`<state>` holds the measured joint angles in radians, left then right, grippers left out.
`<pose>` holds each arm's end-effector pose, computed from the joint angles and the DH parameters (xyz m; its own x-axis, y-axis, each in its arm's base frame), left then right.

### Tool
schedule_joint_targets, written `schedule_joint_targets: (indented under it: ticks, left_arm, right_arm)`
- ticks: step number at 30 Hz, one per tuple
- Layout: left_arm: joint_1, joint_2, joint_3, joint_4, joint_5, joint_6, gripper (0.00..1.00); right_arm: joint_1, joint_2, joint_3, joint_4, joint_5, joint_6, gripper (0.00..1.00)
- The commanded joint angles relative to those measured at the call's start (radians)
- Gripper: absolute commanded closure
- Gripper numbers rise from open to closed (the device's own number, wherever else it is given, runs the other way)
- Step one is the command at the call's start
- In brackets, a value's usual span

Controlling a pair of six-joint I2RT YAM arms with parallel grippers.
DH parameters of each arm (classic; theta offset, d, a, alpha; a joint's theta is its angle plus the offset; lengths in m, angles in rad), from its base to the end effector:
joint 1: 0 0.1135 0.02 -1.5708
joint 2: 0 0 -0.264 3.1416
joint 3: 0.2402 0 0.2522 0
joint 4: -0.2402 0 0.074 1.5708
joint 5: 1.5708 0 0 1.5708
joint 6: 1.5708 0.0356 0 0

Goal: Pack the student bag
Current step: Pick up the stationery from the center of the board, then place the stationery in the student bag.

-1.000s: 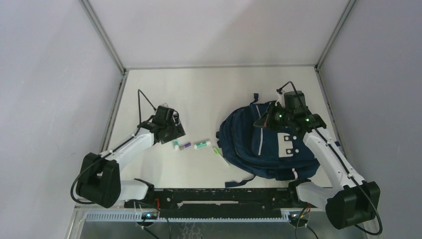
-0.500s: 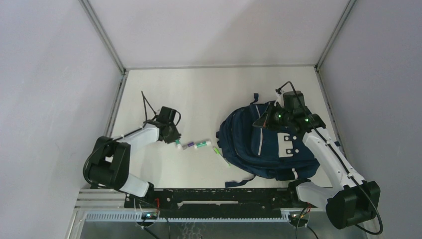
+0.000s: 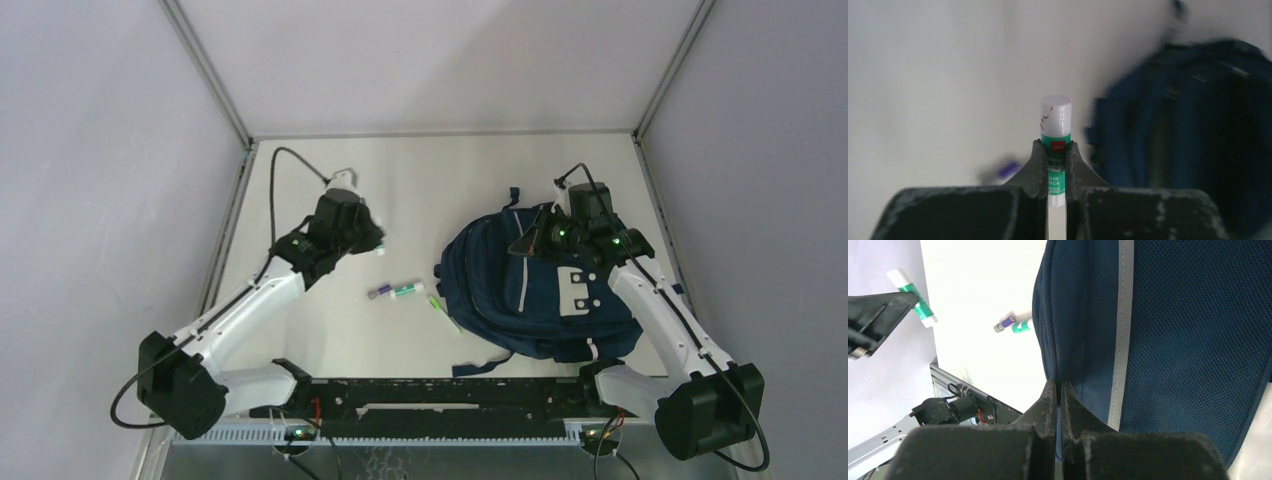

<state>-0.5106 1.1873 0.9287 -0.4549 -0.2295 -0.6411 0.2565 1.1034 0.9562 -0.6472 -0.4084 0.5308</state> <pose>0.2269 -0.1178 0.2826 -0.6525 -0.3020 -0.6950 -0.0804 0.9395 -0.3329 0.2159 0.0712 0.2965 -0.8493 0.2576 -0.4609 -0.0836 0.7963 0.5991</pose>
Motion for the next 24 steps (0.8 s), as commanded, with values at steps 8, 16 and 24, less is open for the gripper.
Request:
schedule_joint_targets:
  ticks: [8, 16, 24]
  left_arm:
    - [-0.212, 0.155, 0.073, 0.522, 0.666, -0.182, 1.00]
    - [-0.277, 0.365, 0.181, 0.610, 0.696, -0.322, 1.00]
    - [-0.325, 0.510, 0.298, 0.616, 0.642, -0.353, 0.80]
  right_arm:
    - [0.003, -0.043, 0.012, 0.040, -0.013, 0.031, 1.00]
    - [0.010, -0.043, 0.012, 0.055, -0.021, 0.038, 1.00]
    - [0.023, -0.042, 0.012, 0.053, -0.015, 0.041, 1.00]
